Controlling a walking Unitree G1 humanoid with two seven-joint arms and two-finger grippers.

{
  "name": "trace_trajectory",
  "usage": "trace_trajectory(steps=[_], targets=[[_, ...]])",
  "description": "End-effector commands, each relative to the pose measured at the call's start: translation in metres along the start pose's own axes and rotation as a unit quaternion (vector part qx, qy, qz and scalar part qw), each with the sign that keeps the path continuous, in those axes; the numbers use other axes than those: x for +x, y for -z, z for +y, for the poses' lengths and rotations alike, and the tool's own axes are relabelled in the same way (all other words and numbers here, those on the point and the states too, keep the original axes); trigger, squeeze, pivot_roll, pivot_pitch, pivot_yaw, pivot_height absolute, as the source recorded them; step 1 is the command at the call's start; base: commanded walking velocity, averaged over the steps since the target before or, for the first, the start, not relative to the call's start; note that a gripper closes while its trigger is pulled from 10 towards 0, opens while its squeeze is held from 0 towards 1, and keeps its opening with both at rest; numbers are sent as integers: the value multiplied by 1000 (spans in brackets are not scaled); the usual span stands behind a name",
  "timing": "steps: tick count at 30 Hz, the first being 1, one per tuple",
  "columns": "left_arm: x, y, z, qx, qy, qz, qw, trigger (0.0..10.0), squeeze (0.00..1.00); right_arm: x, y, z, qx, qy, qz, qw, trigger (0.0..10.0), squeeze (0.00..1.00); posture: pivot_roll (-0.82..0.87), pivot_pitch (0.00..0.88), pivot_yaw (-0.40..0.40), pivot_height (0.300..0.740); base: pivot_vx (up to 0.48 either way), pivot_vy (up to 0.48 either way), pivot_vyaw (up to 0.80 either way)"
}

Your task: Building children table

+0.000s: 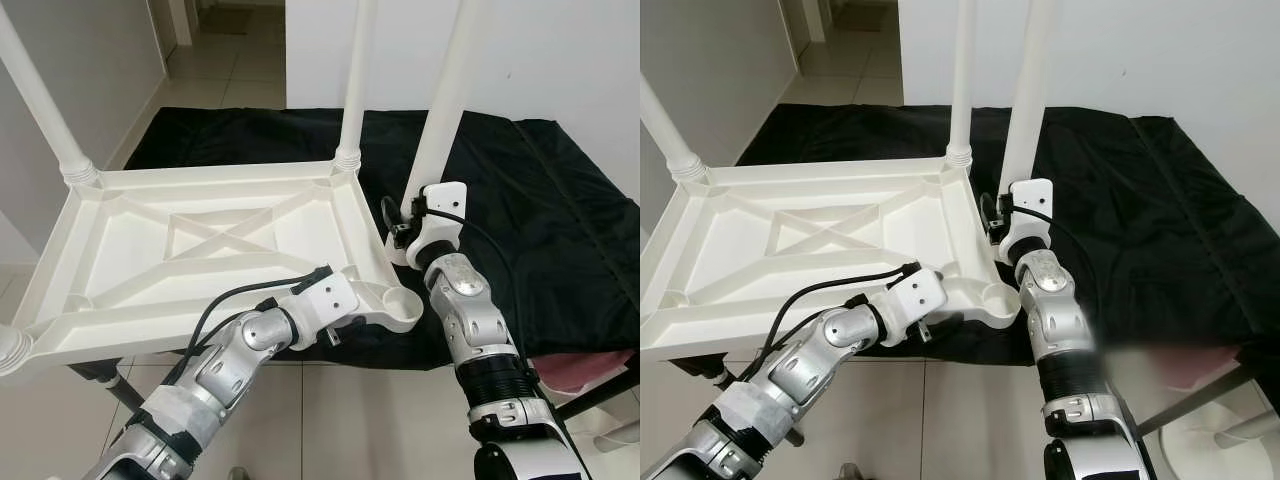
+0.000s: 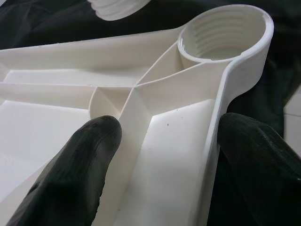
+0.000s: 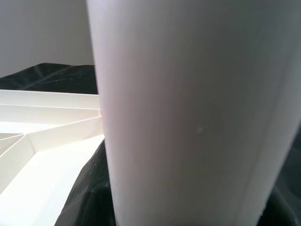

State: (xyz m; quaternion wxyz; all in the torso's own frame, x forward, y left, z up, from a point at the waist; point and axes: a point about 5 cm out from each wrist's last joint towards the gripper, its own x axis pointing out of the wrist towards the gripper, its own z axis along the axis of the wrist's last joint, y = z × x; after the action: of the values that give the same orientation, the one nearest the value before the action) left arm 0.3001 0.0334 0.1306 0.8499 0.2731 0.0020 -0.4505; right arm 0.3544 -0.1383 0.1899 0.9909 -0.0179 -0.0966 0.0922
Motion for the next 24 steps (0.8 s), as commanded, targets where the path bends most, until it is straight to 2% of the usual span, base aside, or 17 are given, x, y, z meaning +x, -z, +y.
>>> trace_trajectory(steps=[1, 7, 14, 19, 20, 21, 22, 24], targets=[[-2, 12, 14, 3, -97, 31, 995, 10000, 0, 0, -2, 0, 1, 3, -2, 1000, 10000, 0, -12, 52, 7, 740, 0, 0, 0], [-1, 13, 25, 16, -133, 35, 990, 10000, 0, -1, 0, 4, 10, 1, 1, 1000, 10000, 0, -11, 58, 0, 740, 0, 0, 0], [0, 12, 41, 2, -180, 34, 983, 10000, 0, -4, 5, 4, 11, -2, 11, 1000, 10000, 0, -10, 60, -7, 740, 0, 0, 0], [-2, 10, 40, -11, -177, 25, 984, 10000, 0, -7, 9, 4, 12, -2, 15, 1000, 10000, 0, -6, 60, -11, 740, 0, 0, 0], [-6, 6, 36, -48, -152, -2, 987, 10000, 0, -12, 12, 6, 11, -13, 16, 1000, 10000, 0, -2, 61, -15, 740, 0, 0, 0], [-6, 6, 36, -48, -152, -2, 987, 10000, 0, -12, 12, 6, 11, -13, 16, 1000, 10000, 0, -2, 61, -15, 740, 0, 0, 0], [-12, 1, 31, -76, -123, -30, 989, 10000, 0, -17, 15, 8, 12, -22, 15, 1000, 10000, 0, 1, 65, -17, 740, 0, 0, 0], [-15, 0, 28, -87, -110, -43, 989, 10000, 0, -20, 16, 9, 14, -26, 14, 999, 10000, 0, 1, 65, -17, 740, 0, 0, 0]])
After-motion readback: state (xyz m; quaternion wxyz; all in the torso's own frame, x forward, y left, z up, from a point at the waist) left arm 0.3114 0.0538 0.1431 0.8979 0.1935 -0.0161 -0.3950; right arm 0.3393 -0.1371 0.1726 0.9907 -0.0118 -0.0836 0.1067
